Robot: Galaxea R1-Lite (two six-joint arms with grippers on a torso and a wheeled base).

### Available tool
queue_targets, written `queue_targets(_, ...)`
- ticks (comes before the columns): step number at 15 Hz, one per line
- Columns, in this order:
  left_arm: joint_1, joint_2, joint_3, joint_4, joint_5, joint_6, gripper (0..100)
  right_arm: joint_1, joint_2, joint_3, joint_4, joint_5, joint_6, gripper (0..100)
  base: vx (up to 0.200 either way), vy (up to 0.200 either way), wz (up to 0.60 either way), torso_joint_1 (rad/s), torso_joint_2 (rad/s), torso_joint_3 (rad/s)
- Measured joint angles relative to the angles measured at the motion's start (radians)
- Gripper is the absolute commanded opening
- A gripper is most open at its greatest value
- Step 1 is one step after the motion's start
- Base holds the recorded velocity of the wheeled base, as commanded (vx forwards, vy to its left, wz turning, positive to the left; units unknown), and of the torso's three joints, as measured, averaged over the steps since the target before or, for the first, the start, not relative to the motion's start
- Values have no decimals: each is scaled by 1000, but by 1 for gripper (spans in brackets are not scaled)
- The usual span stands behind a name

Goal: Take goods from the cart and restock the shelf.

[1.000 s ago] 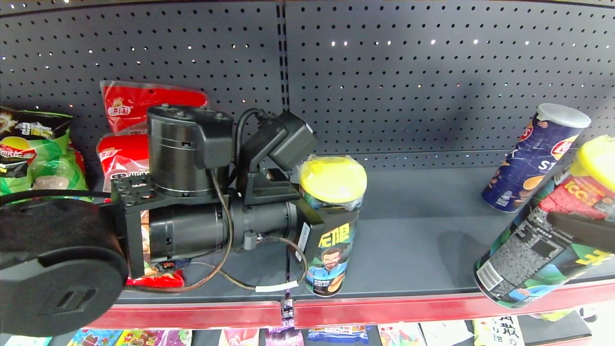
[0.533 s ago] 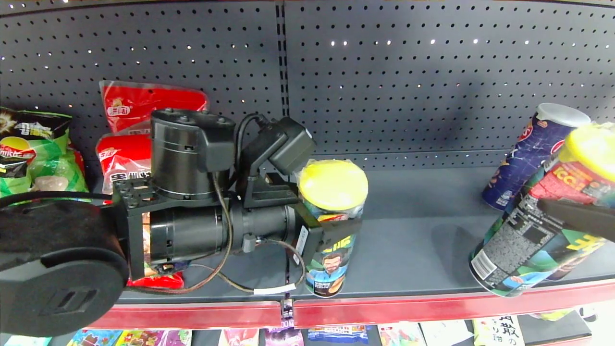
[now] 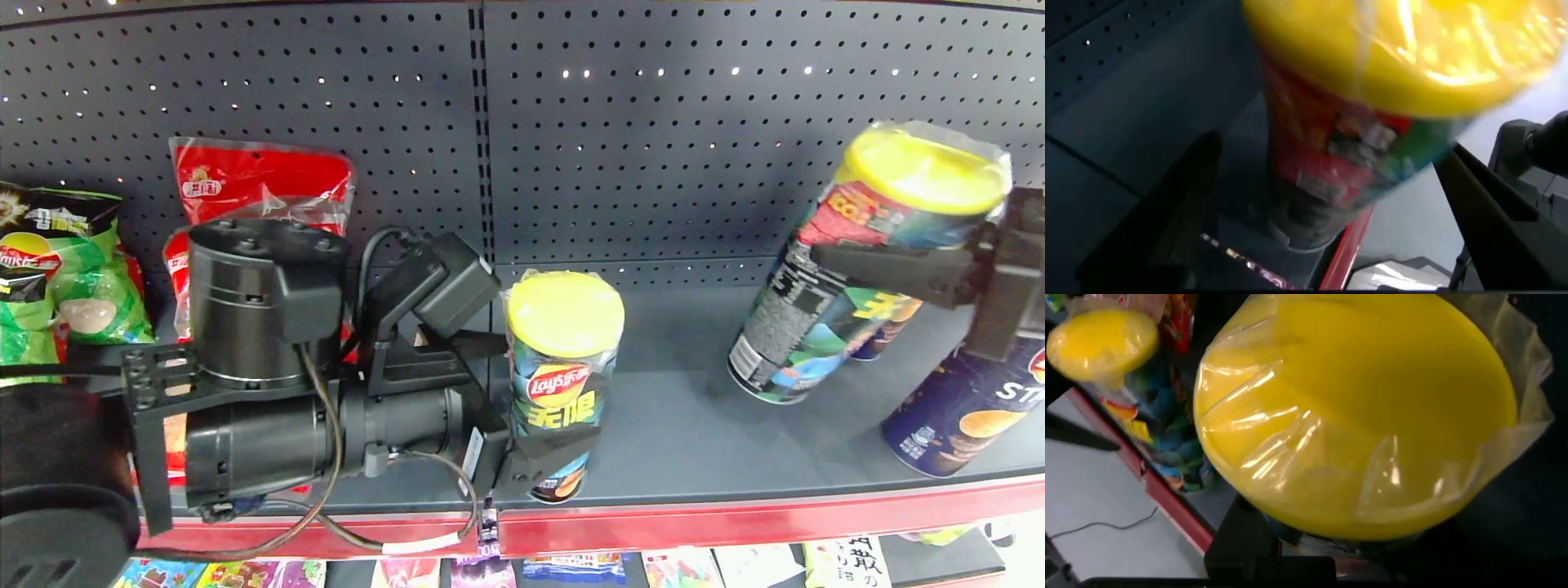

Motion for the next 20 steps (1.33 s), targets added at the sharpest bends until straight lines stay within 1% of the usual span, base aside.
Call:
queue_targets(1,3,-20,20,2,2,0,100,13,44,-8,-58,0,0,0,0,0,0,0,0,0)
queue_targets(3,12,-68,71,4,7,-1,100,33,140,-47,-108,-1,2,0,0,0,0,0,0,0)
queue_targets(5,30,-117,123,4,11,-1,100,53,217,-101,-116,0,11,0,0,0,0,0,0,0)
queue_targets(10,111,-250,245,8,13,-1,100,99,387,-256,-118,-1,22,0,0,0,0,0,0,0)
queue_targets(11,122,-267,257,8,13,-1,100,110,413,-279,-117,-2,24,0,0,0,0,0,0,0)
queue_targets(13,144,-296,274,6,14,-20,100,128,468,-327,-116,-13,35,0,0,0,0,0,0,0)
queue_targets(15,156,-315,280,6,36,-29,100,150,526,-380,-116,-19,57,0,0,0,0,0,0,0)
queue_targets(20,160,-327,283,6,49,-36,100,162,621,-442,-120,-15,59,0,0,0,0,0,0,0)
